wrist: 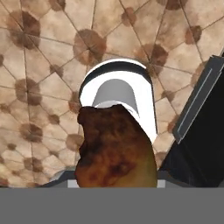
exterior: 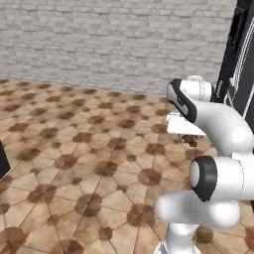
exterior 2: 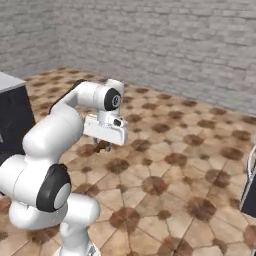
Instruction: Take the chicken drumsticks from the pan and place one on each plate on the dining counter.
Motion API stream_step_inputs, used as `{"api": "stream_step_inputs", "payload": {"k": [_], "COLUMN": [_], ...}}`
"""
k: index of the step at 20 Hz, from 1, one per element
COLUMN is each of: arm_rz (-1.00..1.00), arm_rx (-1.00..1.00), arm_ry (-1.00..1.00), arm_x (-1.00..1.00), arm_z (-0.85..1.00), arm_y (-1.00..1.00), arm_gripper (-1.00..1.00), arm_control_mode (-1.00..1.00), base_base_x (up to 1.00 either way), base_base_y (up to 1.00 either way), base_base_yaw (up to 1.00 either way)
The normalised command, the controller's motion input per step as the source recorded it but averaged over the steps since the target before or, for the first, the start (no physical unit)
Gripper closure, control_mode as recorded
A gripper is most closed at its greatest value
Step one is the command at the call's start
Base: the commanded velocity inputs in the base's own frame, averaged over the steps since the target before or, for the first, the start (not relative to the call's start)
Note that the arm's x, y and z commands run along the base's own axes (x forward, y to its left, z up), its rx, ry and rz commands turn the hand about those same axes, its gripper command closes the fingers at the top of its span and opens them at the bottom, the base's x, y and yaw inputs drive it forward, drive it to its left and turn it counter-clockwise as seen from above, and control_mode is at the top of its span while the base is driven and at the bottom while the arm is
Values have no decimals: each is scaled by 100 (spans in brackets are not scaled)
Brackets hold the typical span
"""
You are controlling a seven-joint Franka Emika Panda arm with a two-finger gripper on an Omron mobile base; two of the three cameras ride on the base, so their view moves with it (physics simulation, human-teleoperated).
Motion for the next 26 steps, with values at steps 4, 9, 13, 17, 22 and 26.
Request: {"api": "stream_step_inputs", "payload": {"k": [4, 9, 13, 17, 22, 26], "arm_rz": [0, 0, 0, 0, 0, 0], "arm_rx": [0, 0, 0, 0, 0, 0], "arm_ry": [0, 0, 0, 0, 0, 0], "arm_x": [0, 0, 0, 0, 0, 0], "arm_z": [0, 0, 0, 0, 0, 0], "arm_y": [0, 0, 0, 0, 0, 0], "arm_gripper": [100, 100, 100, 100, 100, 100], "arm_control_mode": [100, 100, 100, 100, 100, 100], "base_base_x": [16, 38, 78, 100, 100, 91], "base_base_y": [-2, -3, -16, -28, -31, -42], "base_base_yaw": [100, 99, 65, 28, 25, 33]}}
